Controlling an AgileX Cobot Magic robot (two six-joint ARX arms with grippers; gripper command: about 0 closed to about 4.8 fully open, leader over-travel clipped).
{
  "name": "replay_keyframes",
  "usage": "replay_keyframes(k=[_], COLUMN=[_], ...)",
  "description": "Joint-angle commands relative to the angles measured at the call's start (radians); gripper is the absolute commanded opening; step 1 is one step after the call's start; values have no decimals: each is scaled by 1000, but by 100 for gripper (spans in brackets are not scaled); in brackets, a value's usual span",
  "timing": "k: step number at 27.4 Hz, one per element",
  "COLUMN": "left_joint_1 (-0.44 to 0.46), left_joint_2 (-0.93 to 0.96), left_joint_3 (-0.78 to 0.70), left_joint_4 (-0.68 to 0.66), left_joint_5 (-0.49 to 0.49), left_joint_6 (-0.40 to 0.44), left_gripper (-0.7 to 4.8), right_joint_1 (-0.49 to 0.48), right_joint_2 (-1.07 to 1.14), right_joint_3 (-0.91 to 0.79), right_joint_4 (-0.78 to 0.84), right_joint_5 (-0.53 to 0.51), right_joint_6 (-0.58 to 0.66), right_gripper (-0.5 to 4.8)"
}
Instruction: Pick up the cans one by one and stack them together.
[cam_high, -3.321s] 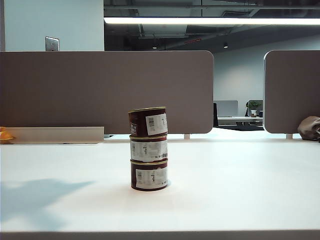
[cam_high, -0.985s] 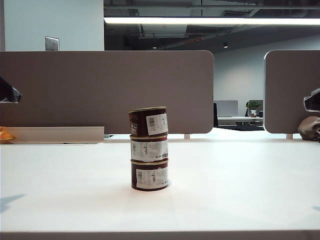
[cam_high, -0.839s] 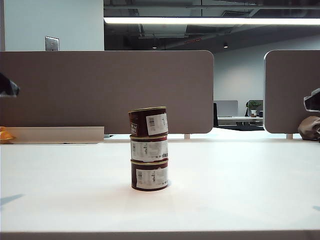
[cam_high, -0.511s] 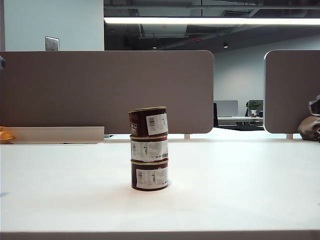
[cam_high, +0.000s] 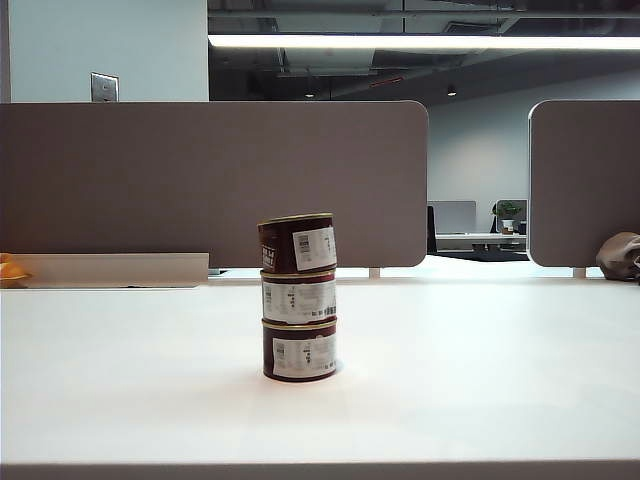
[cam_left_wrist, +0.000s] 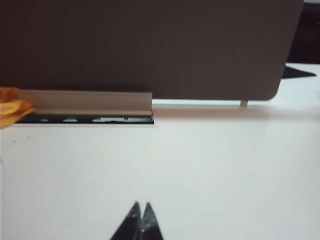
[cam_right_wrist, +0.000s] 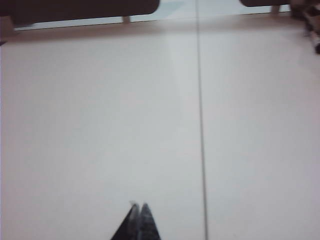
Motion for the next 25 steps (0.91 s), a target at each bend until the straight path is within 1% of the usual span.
replay_keyframes(k=[1,5,17,19,25], left_joint_1=[9,9,9,9,23], left_joint_2=[-24,-24,-24,-24,-24], left_joint_3=[3,-9,-152,-154,-154], left_joint_4=[23,25,-9,-69,-72], left_joint_5=[2,2,2,2,3], left_joint_6=[7,7,7,6,6], left_gripper=[-4,-4,-4,-4,-4], right_joint_1=[-58,-92,-89,-89,-89], right_joint_2=[0,0,0,0,0], right_joint_3=[1,-10,-14,-22,-23], right_joint_4=[11,14,27,40,42], right_joint_5=[-1,-1,-2,-1,-2], right_joint_6=[1,1,1,0,1], right_gripper=[-1,-1,-1,-1,-1])
